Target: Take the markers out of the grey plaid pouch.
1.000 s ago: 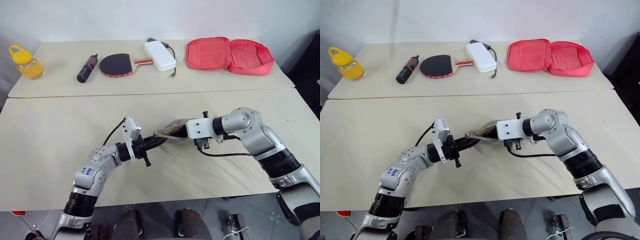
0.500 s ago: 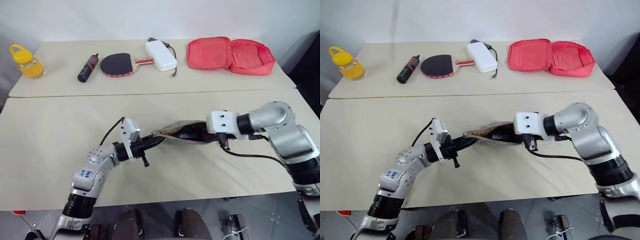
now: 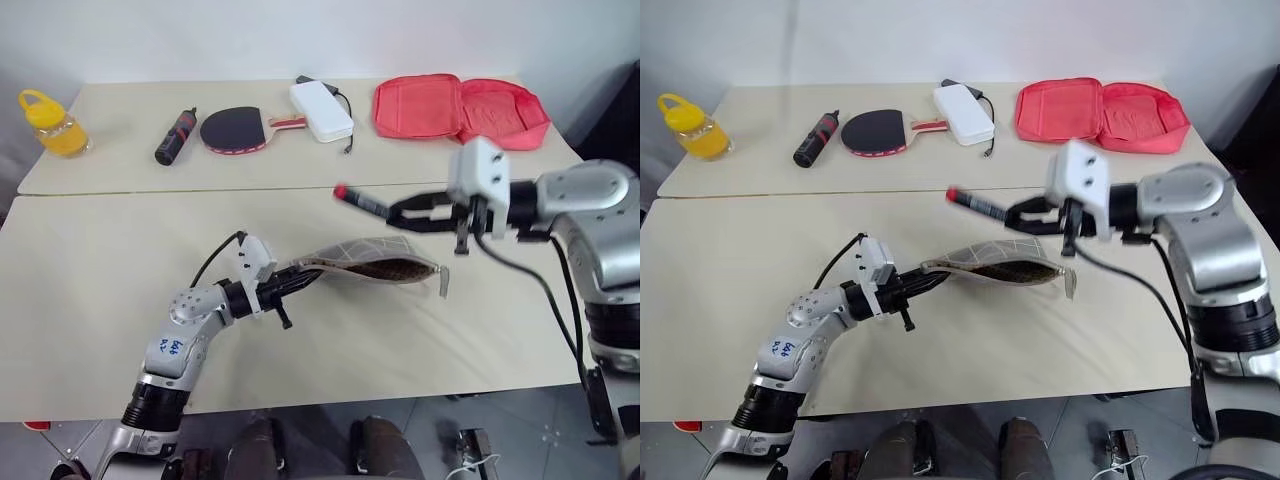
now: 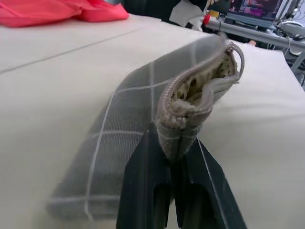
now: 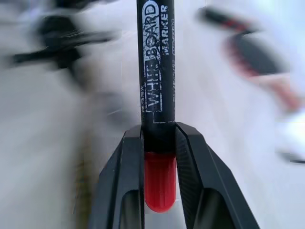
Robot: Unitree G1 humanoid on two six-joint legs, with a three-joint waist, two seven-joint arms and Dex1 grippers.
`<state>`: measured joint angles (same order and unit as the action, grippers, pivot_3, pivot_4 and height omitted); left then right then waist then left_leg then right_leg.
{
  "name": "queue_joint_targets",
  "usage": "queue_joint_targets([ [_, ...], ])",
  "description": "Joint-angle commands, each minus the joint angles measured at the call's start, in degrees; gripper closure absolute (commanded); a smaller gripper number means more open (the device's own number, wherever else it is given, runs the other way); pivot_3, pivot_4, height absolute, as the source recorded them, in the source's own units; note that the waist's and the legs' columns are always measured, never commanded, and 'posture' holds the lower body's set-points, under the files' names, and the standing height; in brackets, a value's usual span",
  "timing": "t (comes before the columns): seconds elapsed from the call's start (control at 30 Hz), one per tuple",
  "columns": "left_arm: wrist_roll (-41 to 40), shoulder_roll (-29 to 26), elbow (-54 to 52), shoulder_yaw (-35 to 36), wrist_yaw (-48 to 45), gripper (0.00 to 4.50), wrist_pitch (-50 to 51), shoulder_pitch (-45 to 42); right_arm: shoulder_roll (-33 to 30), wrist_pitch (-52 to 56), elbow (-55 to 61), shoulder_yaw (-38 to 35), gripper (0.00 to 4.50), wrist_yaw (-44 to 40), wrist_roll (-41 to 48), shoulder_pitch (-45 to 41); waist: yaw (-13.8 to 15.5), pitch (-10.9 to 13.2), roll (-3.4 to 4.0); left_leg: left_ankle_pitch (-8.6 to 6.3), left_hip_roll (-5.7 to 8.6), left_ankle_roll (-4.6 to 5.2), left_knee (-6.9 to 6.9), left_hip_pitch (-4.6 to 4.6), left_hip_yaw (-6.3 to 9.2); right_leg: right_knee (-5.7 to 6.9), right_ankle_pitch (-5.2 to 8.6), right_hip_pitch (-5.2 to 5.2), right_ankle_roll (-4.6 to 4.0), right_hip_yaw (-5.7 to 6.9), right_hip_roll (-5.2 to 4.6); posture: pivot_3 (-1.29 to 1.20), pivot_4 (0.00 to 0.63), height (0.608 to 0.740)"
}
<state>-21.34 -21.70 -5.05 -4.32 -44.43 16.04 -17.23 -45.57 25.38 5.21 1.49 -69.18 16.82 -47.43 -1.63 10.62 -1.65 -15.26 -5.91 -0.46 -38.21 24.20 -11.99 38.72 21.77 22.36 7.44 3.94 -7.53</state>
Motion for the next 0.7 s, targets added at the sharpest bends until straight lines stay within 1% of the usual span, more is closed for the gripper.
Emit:
queue_joint_targets([
  [0.03, 0.2, -0.5, -0.5, 0.6, -0.4, 4.50, -0.7, 0.1, -1.5, -8.0, -6.4, 0.6, 3.97, 4.7, -6.9, -2.1, 0.0, 0.0, 0.00, 0.00, 0.00, 0.00, 0.00, 0.00, 0.00, 0.00, 0.00, 0.00, 0.00, 0.00, 0.00, 0.00, 0.150, 0.740],
  [0.1, 0.1, -0.3, -0.8, 0.4, -0.4, 4.50, -0.5, 0.0, -2.8, -14.7, -11.9, 3.5, 3.97, 7.8, -13.7, -2.4, 0.0, 0.0, 0.00, 0.00, 0.01, 0.00, 0.00, 0.00, -0.04, -0.03, 0.00, 0.00, 0.00, 0.00, -0.01, 0.00, 0.150, 0.740],
  [0.2, 0.0, -0.1, -1.2, 0.2, -0.6, 4.50, -0.8, -0.1, -5.7, -26.9, -22.6, 9.2, 3.97, 11.6, -24.2, 0.2, 0.0, 0.0, 0.00, 0.00, 0.02, 0.00, 0.03, 0.01, -0.06, -0.07, 0.00, 0.00, 0.00, 0.00, -0.02, 0.00, 0.150, 0.740],
  [0.37, -0.6, -1.4, -2.2, 1.0, -1.7, 4.50, -0.5, 0.6, -7.8, -37.3, -35.9, 12.5, 3.97, 16.5, -32.0, 1.4, -0.3, 0.0, 0.06, 0.01, 0.02, -0.01, 0.11, 0.01, -0.13, -0.07, 0.00, 0.07, 0.01, -0.03, -0.01, 0.00, 0.150, 0.740],
  [0.53, -0.4, -2.0, -2.0, 1.5, -1.8, 4.50, -0.7, 0.7, -7.5, -41.4, -42.7, 12.6, 3.97, 17.4, -33.0, 1.3, -1.2, 0.1, 0.11, 0.01, -0.01, -0.02, 0.10, -0.02, -0.18, -0.02, 0.00, 0.09, 0.01, -0.11, 0.02, 0.00, 0.150, 0.740],
  [0.7, -0.2, -1.4, -1.6, 1.1, -1.7, 4.50, -0.8, 0.7, -6.5, -45.6, -48.3, 13.4, 3.97, 18.0, -33.9, 1.7, -1.5, 0.1, 0.11, 0.01, 0.00, -0.02, 0.04, -0.03, -0.16, 0.00, 0.00, 0.03, 0.01, -0.12, 0.01, 0.00, 0.150, 0.740],
])
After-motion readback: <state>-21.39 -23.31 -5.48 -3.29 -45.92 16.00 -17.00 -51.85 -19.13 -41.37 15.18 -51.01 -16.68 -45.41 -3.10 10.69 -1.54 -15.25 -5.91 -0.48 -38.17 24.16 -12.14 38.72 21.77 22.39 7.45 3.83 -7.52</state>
